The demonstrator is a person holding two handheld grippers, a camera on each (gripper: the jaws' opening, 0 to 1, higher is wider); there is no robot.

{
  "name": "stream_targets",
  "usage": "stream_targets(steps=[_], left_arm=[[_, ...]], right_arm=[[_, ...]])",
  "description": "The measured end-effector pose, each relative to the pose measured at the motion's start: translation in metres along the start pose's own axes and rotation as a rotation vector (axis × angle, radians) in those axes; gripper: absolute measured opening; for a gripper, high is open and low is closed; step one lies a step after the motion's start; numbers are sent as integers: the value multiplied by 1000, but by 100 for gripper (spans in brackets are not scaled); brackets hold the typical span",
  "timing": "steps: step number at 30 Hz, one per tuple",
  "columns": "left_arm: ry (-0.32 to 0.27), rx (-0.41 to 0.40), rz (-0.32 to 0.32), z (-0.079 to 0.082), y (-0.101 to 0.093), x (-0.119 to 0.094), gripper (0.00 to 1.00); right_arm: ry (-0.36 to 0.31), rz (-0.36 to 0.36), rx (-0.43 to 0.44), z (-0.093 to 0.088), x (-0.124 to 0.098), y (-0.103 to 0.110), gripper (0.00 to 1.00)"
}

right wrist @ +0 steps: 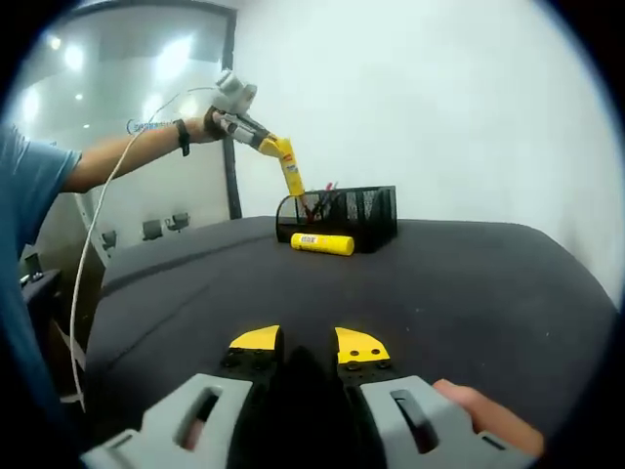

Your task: Pick up pens and glue sticks and place them into the holder.

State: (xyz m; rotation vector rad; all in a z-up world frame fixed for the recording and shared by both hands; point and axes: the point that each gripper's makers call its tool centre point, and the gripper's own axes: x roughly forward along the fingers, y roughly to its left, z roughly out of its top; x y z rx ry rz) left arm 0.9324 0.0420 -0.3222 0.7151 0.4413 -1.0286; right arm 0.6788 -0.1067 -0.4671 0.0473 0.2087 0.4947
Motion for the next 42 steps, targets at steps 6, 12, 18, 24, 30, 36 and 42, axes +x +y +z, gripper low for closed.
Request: stream_targets(steps=[6,12,18,24,30,36,42], left_arm=[[-20,-223,86,-24,29,19,15],[-22,-347,146,-44,37,32,15],[-30,-406,154,-53,36,39,15],[0,-420,174,-64,32,44,15],[-6,-477,170,-70,22,50,15],[-17,-512,209,-73,22,57,15],[-25,-537,230,-73,26,61,15]], right_arm=[[-7,6,3,1,1,-1,17],[-9,9,2,1,1,-2,17],[-11,10,3,1,2,-3,17],[-8,9,1,1,2,-3,17],[-4,9,-2,1,4,-6,17],[-2,10,-4,0,3,-5,17],[-4,11,-2,1,2,-3,17]])
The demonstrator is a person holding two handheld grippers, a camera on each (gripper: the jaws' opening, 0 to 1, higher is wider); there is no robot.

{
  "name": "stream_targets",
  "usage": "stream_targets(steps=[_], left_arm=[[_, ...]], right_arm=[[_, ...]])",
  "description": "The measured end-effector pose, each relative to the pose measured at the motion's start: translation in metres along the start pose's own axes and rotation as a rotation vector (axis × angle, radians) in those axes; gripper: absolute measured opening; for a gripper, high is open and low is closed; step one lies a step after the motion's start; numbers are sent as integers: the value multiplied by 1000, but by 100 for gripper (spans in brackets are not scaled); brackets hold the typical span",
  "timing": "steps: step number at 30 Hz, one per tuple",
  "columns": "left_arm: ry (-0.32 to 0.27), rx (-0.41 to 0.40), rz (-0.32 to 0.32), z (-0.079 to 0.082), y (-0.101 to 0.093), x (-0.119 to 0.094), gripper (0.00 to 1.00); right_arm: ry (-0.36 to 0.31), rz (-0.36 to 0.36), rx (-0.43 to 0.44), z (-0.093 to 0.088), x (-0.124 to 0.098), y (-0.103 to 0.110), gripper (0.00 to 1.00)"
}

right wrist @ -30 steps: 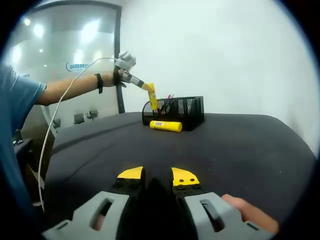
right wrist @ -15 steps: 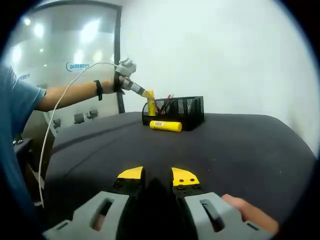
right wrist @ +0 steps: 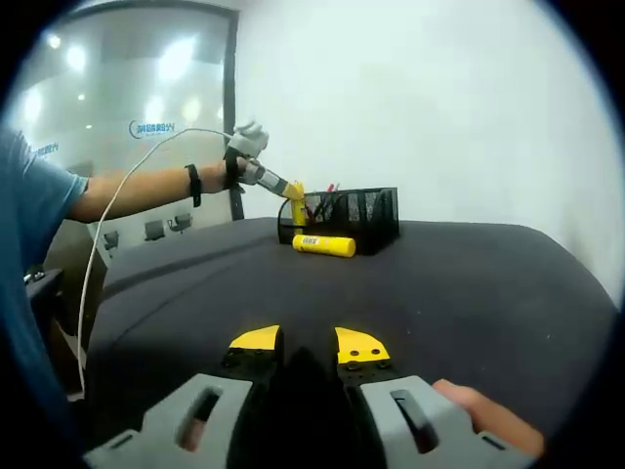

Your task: Pick up pens and glue sticks and place them into the holder.

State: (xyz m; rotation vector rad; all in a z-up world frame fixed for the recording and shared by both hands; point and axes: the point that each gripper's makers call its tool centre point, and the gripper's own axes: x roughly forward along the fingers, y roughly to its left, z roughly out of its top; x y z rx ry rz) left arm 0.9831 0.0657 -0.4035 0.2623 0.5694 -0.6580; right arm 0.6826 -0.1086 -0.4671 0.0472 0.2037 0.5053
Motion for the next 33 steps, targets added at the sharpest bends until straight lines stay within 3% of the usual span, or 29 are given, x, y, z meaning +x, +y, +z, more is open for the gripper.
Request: stream_targets(steps=[7,9,11,20,26,29,32,33], left_arm=[[-8,27,12,-1,-3,2,16],[-65,37,38,9,1,-1,17],[-84,46,45,16,2,-5,17],[-132,93,69,36,2,-24,17],[-174,163,42,52,-19,-39,17],[-188,248,-31,59,-42,-42,19],[-157,335,-116,52,-72,-41,23],[-149,340,-116,51,-77,-39,24]], right_arm=[[-3,2,2,0,-1,1,17],[-2,2,1,0,-1,1,17],[-3,2,2,0,-1,1,17],[-3,2,3,1,0,0,17],[-1,3,2,0,0,1,17],[-2,2,2,0,0,1,17],[-2,2,2,1,-1,1,17],[-1,1,2,0,-1,2,17]])
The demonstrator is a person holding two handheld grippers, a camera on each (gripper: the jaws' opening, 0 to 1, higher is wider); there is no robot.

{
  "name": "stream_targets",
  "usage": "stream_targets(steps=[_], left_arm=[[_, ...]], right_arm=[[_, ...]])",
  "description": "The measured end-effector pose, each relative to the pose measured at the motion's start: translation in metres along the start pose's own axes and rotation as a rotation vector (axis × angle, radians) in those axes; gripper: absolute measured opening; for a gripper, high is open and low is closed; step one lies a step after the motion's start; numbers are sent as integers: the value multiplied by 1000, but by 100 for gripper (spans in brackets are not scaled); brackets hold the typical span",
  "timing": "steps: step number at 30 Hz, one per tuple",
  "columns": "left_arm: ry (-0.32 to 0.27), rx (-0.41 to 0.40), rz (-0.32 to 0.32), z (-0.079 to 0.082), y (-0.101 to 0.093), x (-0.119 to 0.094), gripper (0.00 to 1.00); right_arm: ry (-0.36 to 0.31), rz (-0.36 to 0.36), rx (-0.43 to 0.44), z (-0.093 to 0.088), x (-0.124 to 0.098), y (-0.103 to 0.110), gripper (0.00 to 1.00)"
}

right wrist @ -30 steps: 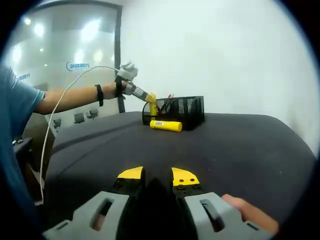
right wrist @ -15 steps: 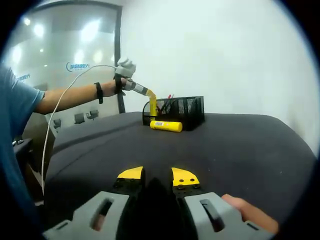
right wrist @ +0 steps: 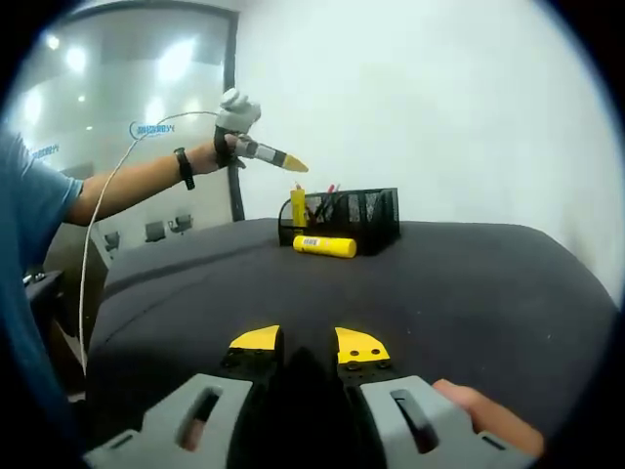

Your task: Pick up pens and glue sticks and place them into the holder.

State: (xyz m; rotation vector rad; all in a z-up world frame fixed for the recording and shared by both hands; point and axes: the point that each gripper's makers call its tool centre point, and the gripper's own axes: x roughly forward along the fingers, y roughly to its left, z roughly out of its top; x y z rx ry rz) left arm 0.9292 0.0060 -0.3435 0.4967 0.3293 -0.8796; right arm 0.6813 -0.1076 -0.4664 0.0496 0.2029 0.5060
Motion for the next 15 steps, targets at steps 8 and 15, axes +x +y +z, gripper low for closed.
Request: stream_targets(steps=[8,15], left_arm=[[137,243,-52,-29,-36,15,23],[215,382,-102,-65,-51,9,23]], right_arm=[[-1,0,0,0,-1,3,17],[-1,2,-1,0,-1,2,17]])
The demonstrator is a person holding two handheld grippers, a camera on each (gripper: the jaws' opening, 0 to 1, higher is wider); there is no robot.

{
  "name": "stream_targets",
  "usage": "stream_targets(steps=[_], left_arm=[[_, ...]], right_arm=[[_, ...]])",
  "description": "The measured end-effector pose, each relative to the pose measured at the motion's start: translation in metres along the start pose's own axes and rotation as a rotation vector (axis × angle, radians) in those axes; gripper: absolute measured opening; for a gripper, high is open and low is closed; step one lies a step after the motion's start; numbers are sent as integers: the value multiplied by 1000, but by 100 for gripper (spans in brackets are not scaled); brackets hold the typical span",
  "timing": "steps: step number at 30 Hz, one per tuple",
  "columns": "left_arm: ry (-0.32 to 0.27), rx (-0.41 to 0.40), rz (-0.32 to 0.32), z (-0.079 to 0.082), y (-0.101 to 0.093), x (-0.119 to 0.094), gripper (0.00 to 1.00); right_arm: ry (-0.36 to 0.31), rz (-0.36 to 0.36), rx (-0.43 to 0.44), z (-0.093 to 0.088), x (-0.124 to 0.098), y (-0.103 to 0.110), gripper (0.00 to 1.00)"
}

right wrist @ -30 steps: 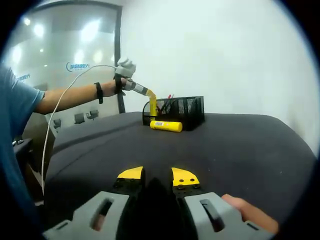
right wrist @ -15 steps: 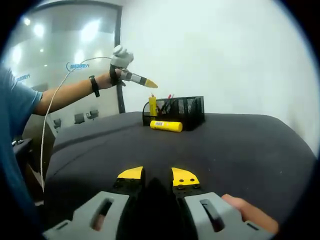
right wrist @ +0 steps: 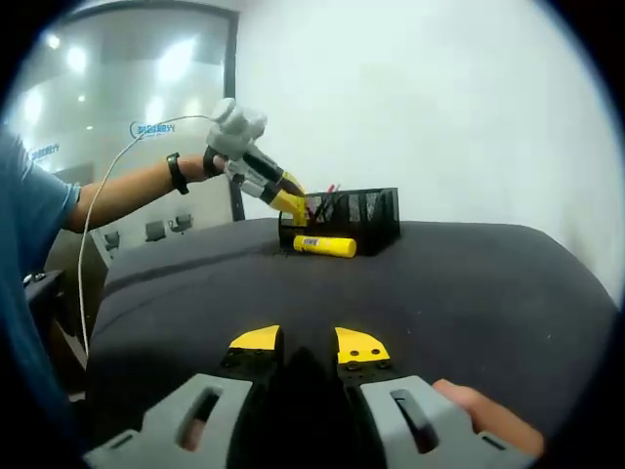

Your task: Pick up pens and glue sticks and place them into the holder.

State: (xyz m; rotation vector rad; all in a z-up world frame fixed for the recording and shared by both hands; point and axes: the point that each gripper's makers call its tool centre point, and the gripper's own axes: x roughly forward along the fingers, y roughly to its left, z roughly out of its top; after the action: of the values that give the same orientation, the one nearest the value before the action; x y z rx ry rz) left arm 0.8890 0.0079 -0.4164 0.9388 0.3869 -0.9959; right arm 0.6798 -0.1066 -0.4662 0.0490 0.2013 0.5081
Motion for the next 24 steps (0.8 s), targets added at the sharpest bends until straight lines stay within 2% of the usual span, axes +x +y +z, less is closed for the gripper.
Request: stream_targets(steps=[1,4,8,9,11,13,17,20,22,24], left_arm=[[-2,-33,-5,-4,-1,-2,23],[-89,-194,-41,-7,-9,-10,21],[-143,-302,-32,-27,-17,-13,21],[-169,-343,-14,-30,-15,-13,21],[-234,-481,-20,-34,-15,-14,20],[-300,-547,6,-36,-12,-14,20],[-332,-562,42,-46,-17,-7,20],[-350,-637,10,-50,-23,3,20],[-358,-658,8,-53,-21,9,20],[-350,-641,8,-54,-22,15,20]], right_arm=[[0,0,0,0,0,0,17],[-1,0,-1,0,0,1,17],[0,1,-2,-1,0,2,17],[2,2,-3,-1,0,2,17],[3,3,-5,-1,0,3,17],[2,2,-4,-1,1,2,17],[7,1,-5,-1,1,2,17],[8,1,-6,-2,1,2,17],[10,0,-6,-2,1,2,17],[11,-1,-5,-2,1,1,17]])
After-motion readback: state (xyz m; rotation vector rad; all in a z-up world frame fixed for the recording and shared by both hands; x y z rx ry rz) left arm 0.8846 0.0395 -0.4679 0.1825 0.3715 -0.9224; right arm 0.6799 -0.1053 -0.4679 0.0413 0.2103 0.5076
